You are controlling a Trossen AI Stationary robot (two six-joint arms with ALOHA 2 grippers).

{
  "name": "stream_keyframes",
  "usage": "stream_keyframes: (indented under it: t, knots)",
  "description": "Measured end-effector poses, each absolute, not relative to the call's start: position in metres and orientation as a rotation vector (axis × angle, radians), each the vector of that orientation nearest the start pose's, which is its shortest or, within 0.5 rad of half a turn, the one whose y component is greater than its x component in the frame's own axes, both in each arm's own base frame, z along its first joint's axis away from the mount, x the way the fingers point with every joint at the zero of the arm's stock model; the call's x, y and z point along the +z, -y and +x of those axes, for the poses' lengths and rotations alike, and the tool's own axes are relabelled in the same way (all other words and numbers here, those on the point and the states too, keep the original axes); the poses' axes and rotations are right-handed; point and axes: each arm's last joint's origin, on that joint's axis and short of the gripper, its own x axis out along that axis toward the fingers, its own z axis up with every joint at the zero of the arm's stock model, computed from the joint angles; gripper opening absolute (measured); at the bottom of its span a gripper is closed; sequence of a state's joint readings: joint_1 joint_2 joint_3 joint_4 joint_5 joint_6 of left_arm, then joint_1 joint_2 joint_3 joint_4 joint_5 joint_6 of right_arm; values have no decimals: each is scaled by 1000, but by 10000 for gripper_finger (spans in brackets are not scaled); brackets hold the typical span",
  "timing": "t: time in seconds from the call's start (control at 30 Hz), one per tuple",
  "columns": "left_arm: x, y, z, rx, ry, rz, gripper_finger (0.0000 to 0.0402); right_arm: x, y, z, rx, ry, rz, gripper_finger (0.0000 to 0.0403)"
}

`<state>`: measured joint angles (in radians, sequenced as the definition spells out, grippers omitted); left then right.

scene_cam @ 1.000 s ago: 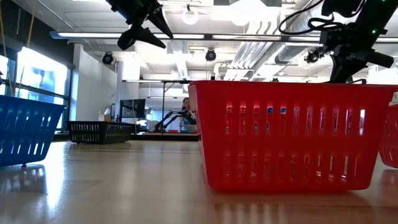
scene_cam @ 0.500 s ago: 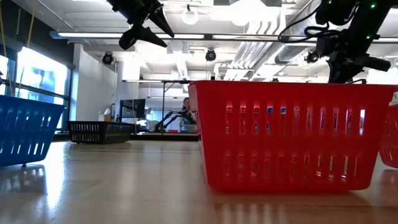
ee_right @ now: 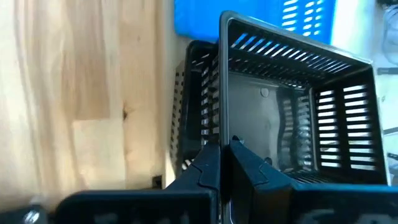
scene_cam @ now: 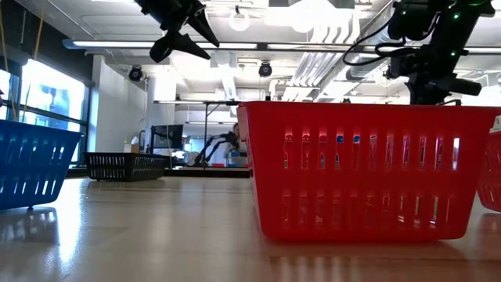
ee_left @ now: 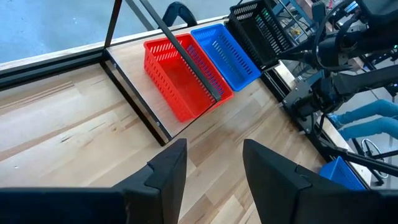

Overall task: Stack baskets on shelf by color
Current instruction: Stack the bottom black bin on top of the black bin on the shelf

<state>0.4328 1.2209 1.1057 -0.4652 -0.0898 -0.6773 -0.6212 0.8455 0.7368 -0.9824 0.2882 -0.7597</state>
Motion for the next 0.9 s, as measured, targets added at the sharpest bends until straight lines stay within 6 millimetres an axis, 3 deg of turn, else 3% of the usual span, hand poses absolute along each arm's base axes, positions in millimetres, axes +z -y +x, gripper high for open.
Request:
stream_keyframes:
  t: [0.17, 0.47, 0.67, 0.9]
  knots:
    - [330, -112, 235, 687, -386, -743, 147, 250, 88, 109, -344, -1335, -469, 7]
    - [332, -114, 236, 688, -363, -742, 147, 250, 88, 109, -333, -1344, -481, 58]
    - [335, -119, 235, 694, -318, -742, 147, 250, 89, 106, -383, -1396, -500, 62]
    - [335, -121, 235, 698, -310, -742, 147, 248, 84, 107, -390, -1291, -266, 62]
